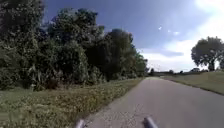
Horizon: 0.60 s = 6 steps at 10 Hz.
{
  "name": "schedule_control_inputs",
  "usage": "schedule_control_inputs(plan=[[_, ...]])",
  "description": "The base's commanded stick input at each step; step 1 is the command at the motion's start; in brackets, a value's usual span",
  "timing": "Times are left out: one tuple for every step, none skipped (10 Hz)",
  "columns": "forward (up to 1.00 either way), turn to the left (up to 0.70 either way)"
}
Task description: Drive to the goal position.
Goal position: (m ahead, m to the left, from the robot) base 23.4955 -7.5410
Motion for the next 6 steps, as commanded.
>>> schedule_control_inputs(plan=[[0.70,-0.06],[0.70,-0.33],[0.70,-0.35],[0.70,-0.35],[0.70,-0.35],[0.70,-0.35]])
